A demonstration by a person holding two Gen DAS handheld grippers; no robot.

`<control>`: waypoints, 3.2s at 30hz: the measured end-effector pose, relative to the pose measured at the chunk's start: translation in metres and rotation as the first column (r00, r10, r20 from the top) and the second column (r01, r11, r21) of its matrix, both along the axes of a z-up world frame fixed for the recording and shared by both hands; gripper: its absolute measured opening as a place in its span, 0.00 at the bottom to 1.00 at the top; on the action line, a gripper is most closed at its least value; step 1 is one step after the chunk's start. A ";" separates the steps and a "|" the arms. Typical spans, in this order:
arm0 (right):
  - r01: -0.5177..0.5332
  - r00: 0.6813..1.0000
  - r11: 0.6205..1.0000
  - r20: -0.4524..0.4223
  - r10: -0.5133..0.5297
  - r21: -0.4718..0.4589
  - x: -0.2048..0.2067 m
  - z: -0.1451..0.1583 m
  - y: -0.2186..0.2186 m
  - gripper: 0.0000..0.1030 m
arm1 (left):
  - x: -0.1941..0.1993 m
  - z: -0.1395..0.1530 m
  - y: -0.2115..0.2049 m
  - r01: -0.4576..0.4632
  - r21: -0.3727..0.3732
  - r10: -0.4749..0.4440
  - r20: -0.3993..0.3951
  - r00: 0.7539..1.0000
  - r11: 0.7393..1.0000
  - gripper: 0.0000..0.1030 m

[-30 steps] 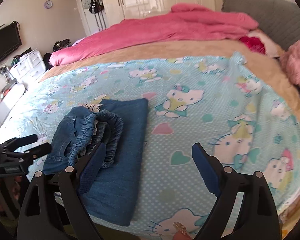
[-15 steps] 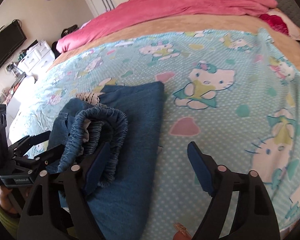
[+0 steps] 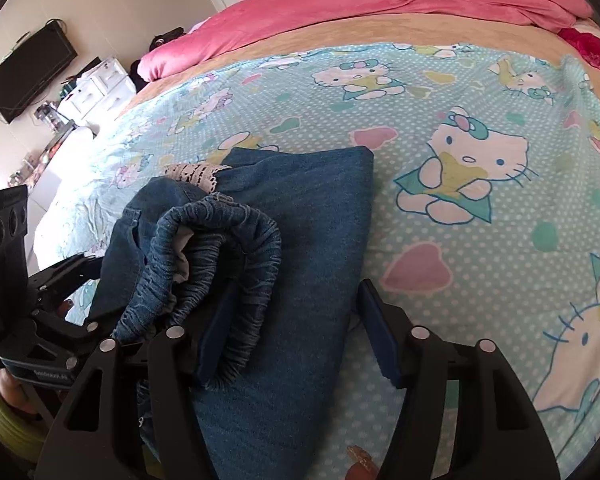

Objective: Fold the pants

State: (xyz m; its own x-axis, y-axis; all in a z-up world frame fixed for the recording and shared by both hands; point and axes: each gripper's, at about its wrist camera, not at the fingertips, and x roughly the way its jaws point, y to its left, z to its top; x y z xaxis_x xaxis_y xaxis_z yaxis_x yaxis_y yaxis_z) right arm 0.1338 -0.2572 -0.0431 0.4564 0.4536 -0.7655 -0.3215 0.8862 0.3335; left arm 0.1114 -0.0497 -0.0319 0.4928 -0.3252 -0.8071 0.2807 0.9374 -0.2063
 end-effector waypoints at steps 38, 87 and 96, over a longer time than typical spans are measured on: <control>-0.076 0.948 0.990 0.298 0.108 -0.117 0.044 0.074 0.056 0.12 | 0.047 0.069 0.004 -0.063 0.033 0.056 0.182 0.982 0.997 0.32; 0.155 0.939 0.973 0.330 -0.091 -0.172 0.032 0.067 0.024 0.92 | 0.041 0.058 0.022 -0.142 0.072 0.126 0.188 0.974 0.987 0.91; 0.183 0.913 0.976 0.388 -0.125 -0.116 -0.004 0.096 0.007 0.93 | 0.010 0.080 0.024 -0.149 0.040 0.136 0.228 0.964 0.988 0.91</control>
